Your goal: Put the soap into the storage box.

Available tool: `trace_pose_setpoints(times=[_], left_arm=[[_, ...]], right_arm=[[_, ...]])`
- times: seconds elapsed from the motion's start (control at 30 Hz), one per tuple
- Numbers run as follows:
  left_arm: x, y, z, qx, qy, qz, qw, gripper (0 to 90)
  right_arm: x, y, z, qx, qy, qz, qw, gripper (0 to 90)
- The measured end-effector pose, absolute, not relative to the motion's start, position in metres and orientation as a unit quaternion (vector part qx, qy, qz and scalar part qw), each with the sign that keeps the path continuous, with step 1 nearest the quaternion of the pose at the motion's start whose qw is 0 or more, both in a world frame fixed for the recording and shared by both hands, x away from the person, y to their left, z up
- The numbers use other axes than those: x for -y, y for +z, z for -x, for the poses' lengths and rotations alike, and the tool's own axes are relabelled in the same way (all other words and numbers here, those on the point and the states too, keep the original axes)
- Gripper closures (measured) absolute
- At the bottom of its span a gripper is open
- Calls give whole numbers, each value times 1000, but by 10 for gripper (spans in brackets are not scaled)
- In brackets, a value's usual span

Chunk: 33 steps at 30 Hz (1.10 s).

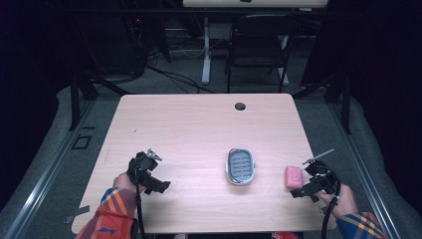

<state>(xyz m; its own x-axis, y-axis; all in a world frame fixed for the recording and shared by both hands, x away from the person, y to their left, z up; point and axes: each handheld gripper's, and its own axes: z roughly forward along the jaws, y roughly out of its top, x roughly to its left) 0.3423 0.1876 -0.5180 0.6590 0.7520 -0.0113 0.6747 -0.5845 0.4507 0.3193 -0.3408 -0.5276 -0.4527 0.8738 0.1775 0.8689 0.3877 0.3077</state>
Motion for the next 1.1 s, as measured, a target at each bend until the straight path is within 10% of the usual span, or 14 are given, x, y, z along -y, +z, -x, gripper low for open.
trace_pose_setpoints(times=[1.1], left_arm=[[-186,-518,-342,-399,93,-887,212,0]], right_arm=[[334,-525,-321,-836,177,-519,10,0]])
